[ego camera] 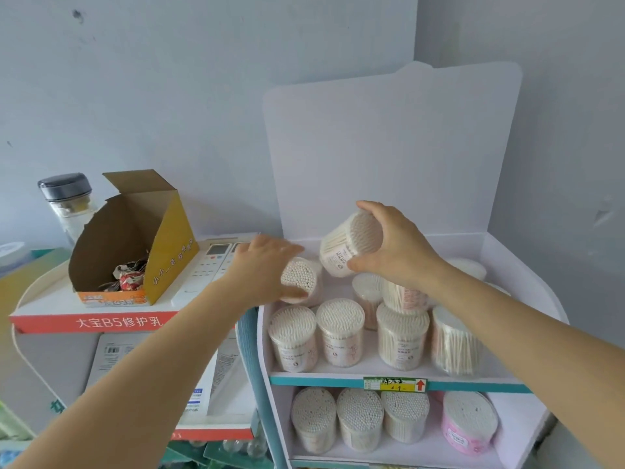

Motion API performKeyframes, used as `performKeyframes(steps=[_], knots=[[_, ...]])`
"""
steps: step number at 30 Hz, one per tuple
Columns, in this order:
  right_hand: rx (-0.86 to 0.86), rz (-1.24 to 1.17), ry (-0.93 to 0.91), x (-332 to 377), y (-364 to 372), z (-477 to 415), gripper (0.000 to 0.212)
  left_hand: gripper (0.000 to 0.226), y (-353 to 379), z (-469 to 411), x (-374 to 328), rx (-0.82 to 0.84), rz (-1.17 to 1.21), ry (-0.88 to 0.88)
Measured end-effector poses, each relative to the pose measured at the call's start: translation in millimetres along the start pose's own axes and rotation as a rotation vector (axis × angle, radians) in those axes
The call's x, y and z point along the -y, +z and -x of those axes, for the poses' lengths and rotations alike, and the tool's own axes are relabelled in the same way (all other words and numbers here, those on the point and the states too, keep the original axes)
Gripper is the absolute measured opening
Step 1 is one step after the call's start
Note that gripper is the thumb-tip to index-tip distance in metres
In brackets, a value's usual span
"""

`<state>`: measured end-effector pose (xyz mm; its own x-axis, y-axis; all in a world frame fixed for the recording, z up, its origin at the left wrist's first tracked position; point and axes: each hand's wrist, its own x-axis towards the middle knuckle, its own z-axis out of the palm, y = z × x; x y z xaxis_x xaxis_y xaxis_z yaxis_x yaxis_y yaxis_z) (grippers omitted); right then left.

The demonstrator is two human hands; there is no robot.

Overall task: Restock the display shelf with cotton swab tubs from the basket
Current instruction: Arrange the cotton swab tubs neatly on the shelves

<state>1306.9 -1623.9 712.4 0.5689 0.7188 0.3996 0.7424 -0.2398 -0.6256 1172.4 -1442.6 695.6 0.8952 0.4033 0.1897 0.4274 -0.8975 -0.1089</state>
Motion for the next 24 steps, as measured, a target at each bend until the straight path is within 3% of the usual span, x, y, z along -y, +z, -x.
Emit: performKeyframes(steps=[3, 7, 15, 18, 24], knots=[[-0.009, 0.063, 0.001, -0.7, 3.1, -1.9, 0.093, 0.102, 23.8, -5.4, -4.3, 0.059, -0.212, 0.076], [-0.002, 0.172, -0.017, 1.2, 2.2, -2.9, 0.091, 0.097, 30.9, -20.6, -6.3, -0.035, -0.242, 0.086], [0.001, 0.399, -0.025, 7.3, 1.2, -25.5, 0.086, 0.084, -29.1, -39.9, 19.3, -0.291, 0.467, -0.196], [0.058, 0.360, 0.012, 7.6, 14.3, -41.6, 0.091, 0.083, -39.8, -44.0, 23.2, -0.366, 0.597, -0.233], [0.298, 0.263, 0.113, 7.3, 54.2, -60.5, 0.095, 0.083, -34.7, -38.9, 26.9, -0.366, 0.662, -0.235]])
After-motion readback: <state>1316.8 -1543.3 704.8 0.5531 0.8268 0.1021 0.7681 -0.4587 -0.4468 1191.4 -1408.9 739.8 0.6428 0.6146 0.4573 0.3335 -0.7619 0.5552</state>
